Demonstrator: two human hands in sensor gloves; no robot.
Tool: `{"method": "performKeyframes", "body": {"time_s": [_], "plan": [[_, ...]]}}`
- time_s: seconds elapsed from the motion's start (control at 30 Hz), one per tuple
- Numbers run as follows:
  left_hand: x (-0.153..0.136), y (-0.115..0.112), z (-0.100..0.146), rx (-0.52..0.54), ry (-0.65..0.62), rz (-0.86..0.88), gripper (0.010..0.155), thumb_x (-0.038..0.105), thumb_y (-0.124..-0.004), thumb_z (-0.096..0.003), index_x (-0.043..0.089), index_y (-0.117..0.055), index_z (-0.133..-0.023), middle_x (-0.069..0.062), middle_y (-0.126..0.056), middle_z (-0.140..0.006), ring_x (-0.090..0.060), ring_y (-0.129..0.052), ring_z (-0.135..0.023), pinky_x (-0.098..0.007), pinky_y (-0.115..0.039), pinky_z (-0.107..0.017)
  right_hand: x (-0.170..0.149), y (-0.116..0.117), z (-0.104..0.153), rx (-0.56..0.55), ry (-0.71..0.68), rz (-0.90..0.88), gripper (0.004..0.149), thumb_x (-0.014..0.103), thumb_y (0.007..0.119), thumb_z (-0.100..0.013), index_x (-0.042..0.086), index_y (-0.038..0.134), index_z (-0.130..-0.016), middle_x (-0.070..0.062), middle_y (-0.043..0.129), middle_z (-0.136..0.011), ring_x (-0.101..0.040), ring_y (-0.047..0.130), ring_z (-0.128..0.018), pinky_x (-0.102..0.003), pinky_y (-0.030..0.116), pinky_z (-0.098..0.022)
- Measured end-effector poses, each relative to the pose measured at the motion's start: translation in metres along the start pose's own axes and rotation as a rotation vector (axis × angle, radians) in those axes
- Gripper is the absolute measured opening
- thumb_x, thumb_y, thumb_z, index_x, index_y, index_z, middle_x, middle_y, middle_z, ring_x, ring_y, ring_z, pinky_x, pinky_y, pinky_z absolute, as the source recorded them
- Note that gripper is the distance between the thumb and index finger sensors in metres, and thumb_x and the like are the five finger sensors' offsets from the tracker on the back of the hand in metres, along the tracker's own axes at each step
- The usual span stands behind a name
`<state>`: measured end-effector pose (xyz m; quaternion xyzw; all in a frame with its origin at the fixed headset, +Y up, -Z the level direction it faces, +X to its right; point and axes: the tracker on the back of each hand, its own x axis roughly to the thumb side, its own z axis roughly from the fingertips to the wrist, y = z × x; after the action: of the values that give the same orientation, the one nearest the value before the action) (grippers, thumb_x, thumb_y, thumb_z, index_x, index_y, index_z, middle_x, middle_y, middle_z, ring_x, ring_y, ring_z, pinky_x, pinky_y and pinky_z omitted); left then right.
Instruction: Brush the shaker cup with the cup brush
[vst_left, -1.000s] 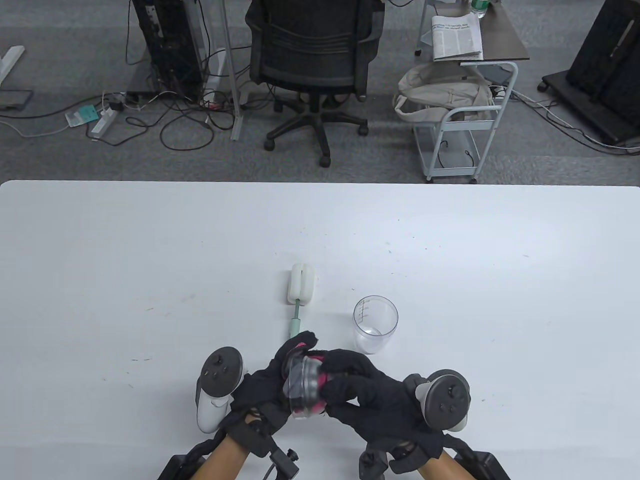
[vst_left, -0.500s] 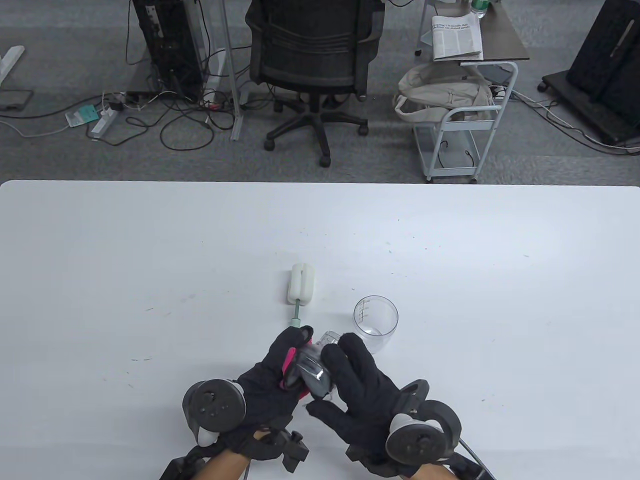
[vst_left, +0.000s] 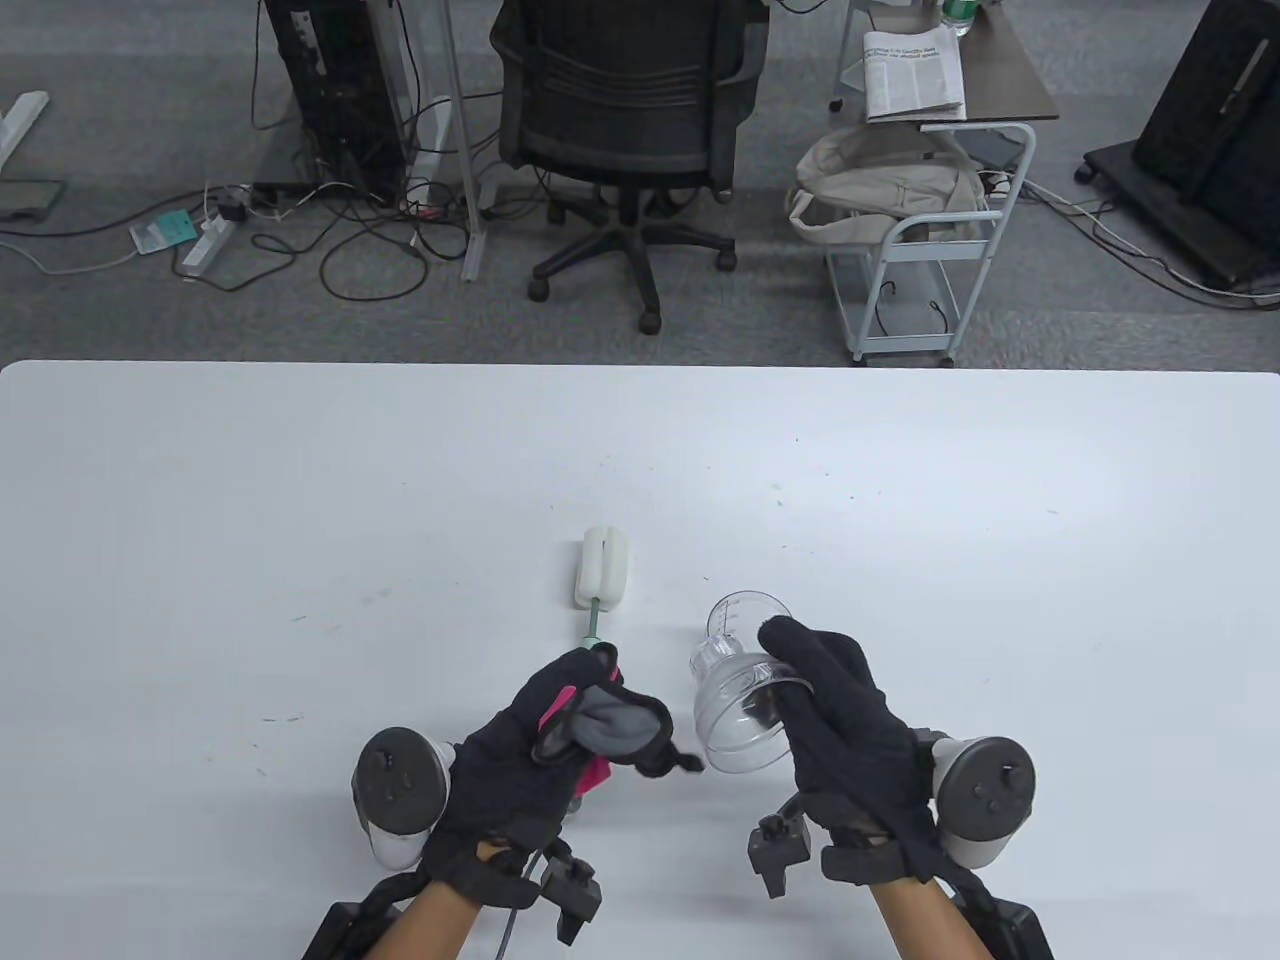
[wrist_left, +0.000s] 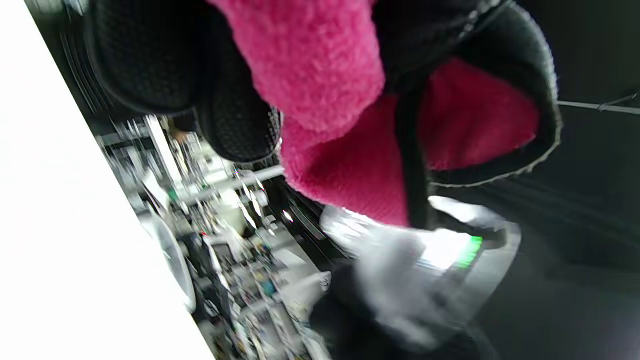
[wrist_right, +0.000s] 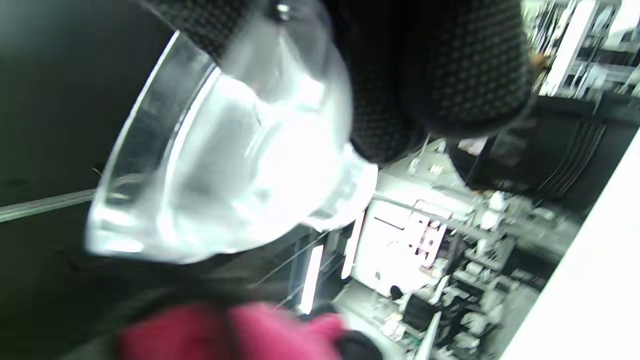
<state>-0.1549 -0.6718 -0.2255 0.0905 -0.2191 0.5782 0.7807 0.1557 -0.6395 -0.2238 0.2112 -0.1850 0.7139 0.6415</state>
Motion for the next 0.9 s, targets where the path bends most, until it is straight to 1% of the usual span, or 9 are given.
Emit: {"method": "performKeyframes", "body": {"time_s": [0.13, 0.23, 0.33, 0.4, 0.5, 0.6, 0.73, 0.8, 0.9], "plan": [[0.0, -0.009, 0.001, -0.074, 0.028, -0.016, 0.054, 0.039, -0.081, -0.0587, 0.022, -0.058, -0.105, -0.02, -0.081, -0.099, -0.033, -0.103, -0.067, -0.055, -0.084, -0.051, 0.005, 0.023, 0.003, 0.346, -0.026, -0.107, 0.046, 0.028, 0.081, -0.055, 0.018, 0.071, -0.099, -0.012, 0.081, -0.08, -0.024, 0.099, -0.048, -0.039, 0.091, -0.037], [0.0, -0.023, 0.0, -0.27, 0.04, 0.273, 0.059, 0.044, -0.079, -0.0592, 0.021, -0.054, -0.107, -0.02, -0.078, -0.102, -0.035, -0.1, -0.072, -0.057, -0.082, -0.054, 0.016, 0.033, 0.009, 0.148, -0.174, 0.241, 0.045, 0.032, 0.087, -0.047, 0.018, 0.081, -0.089, -0.01, 0.09, -0.068, -0.016, 0.102, -0.033, -0.032, 0.094, -0.025], [-0.005, -0.026, -0.002, -0.351, -0.012, 0.478, 0.066, 0.048, -0.077, -0.06, 0.019, -0.047, -0.111, -0.023, -0.072, -0.106, -0.041, -0.091, -0.083, -0.061, -0.073, -0.061, 0.023, 0.035, 0.012, 0.164, -0.218, 0.347, 0.045, 0.032, 0.087, -0.048, 0.016, 0.081, -0.089, -0.012, 0.09, -0.066, -0.018, 0.101, -0.033, -0.034, 0.093, -0.025], [-0.001, -0.029, -0.001, -0.386, -0.048, 0.479, 0.07, 0.051, -0.076, -0.0602, 0.022, -0.039, -0.114, -0.021, -0.062, -0.114, -0.044, -0.079, -0.095, -0.066, -0.063, -0.067, 0.023, 0.039, 0.013, 0.156, -0.272, 0.524, 0.046, 0.034, 0.087, -0.048, 0.015, 0.082, -0.089, -0.012, 0.091, -0.065, -0.018, 0.101, -0.032, -0.035, 0.093, -0.024], [0.013, -0.043, 0.007, -0.477, -0.083, 0.2, 0.081, 0.061, -0.072, -0.0581, 0.026, -0.027, -0.115, -0.024, -0.043, -0.12, -0.055, -0.043, -0.109, -0.071, -0.043, -0.073, 0.021, 0.049, 0.014, 0.166, -0.354, 0.77, 0.046, 0.038, 0.085, -0.047, 0.015, 0.082, -0.087, -0.01, 0.092, -0.064, -0.016, 0.102, -0.031, -0.033, 0.094, -0.023], [0.02, -0.043, 0.011, -0.317, -0.133, 0.027, 0.072, 0.062, -0.065, -0.0583, 0.027, -0.034, -0.113, -0.024, -0.053, -0.115, -0.052, -0.055, -0.106, -0.069, -0.05, -0.071, 0.013, 0.05, 0.012, 0.22, -0.277, 0.665, 0.046, 0.036, 0.084, -0.047, 0.014, 0.08, -0.088, -0.01, 0.091, -0.065, -0.017, 0.101, -0.032, -0.033, 0.094, -0.024], [0.009, -0.033, 0.006, -0.241, -0.055, 0.145, 0.066, 0.055, -0.067, -0.0596, 0.022, -0.042, -0.111, -0.022, -0.072, -0.106, -0.048, -0.079, -0.093, -0.063, -0.069, -0.063, 0.014, 0.052, 0.013, 0.24, -0.298, 0.519, 0.046, 0.035, 0.085, -0.047, 0.014, 0.08, -0.087, -0.009, 0.091, -0.064, -0.016, 0.1, -0.032, -0.033, 0.093, -0.025], [-0.002, -0.033, 0.003, -0.322, 0.091, 0.219, 0.067, 0.055, -0.068, -0.0597, 0.019, -0.045, -0.111, -0.023, -0.077, -0.101, -0.048, -0.084, -0.086, -0.062, -0.073, -0.058, 0.022, 0.06, 0.016, 0.288, -0.379, 0.441, 0.048, 0.035, 0.088, -0.045, 0.011, 0.079, -0.085, -0.009, 0.091, -0.063, -0.017, 0.1, -0.031, -0.034, 0.093, -0.024], [-0.013, -0.037, 0.002, -0.571, 0.213, 0.466, 0.069, 0.057, -0.067, -0.0616, 0.018, -0.042, -0.113, -0.024, -0.075, -0.103, -0.05, -0.082, -0.087, -0.063, -0.072, -0.059, 0.027, 0.062, 0.021, 0.261, -0.441, 0.474, 0.048, 0.038, 0.088, -0.044, 0.009, 0.079, -0.082, -0.006, 0.091, -0.062, -0.014, 0.101, -0.03, -0.031, 0.094, -0.024]]}}
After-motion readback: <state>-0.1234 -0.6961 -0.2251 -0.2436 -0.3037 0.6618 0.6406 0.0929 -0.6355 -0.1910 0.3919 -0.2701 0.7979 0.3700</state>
